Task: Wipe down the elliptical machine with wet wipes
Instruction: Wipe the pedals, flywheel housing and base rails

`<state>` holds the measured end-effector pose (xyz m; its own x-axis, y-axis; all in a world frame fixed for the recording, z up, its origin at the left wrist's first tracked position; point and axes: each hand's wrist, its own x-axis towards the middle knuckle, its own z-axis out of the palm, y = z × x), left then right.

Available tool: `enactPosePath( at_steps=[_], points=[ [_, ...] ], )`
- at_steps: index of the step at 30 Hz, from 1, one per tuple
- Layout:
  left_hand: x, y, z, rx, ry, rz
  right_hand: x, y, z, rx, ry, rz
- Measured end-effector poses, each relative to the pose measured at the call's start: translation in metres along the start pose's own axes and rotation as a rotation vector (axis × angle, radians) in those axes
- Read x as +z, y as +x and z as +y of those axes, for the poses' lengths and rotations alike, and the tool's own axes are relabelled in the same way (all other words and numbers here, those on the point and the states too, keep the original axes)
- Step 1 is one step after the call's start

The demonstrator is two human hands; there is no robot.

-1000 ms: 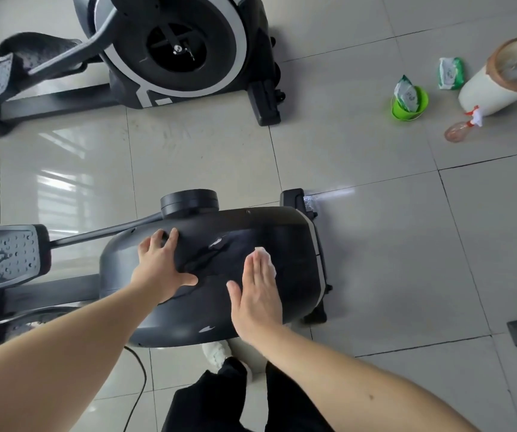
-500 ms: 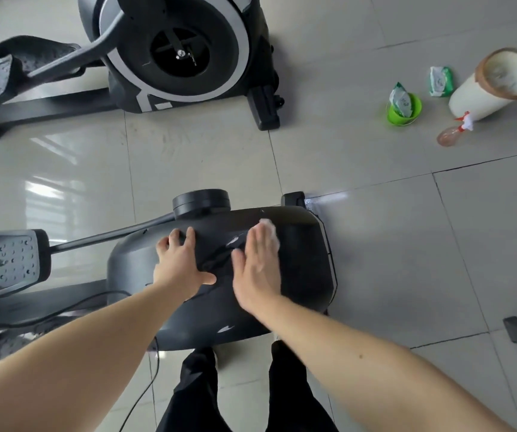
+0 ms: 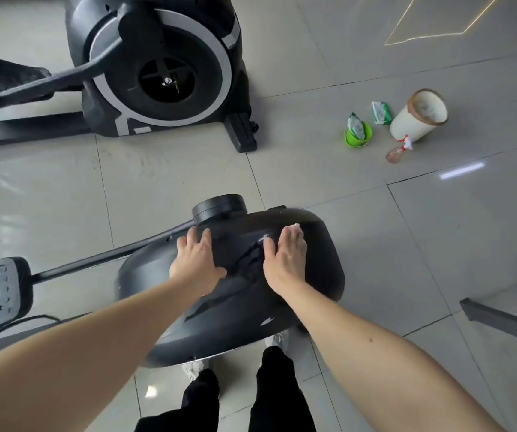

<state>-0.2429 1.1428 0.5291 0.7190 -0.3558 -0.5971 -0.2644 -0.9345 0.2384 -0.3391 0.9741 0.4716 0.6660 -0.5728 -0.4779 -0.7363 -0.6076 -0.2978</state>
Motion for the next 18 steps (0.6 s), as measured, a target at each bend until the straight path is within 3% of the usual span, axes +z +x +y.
enactPosePath(
  at_steps=[6,9,15,18],
  points=[
    [-0.008,0.012,-0.043,0.044,0.028,0.037,0.048,-0.098,-0.048,-0.435,-0.140,-0.043],
    [-0.009,0.021,-0.049,0.077,0.101,0.033,0.037,-0.064,-0.034,-0.376,-0.211,0.031],
    [-0.006,0.035,-0.052,0.080,0.116,-0.008,0.011,-0.002,-0.016,0.003,-0.093,0.109],
    [-0.004,0.036,-0.055,0.042,0.050,-0.050,0.035,-0.042,-0.042,-0.150,-0.145,0.120]
  ],
)
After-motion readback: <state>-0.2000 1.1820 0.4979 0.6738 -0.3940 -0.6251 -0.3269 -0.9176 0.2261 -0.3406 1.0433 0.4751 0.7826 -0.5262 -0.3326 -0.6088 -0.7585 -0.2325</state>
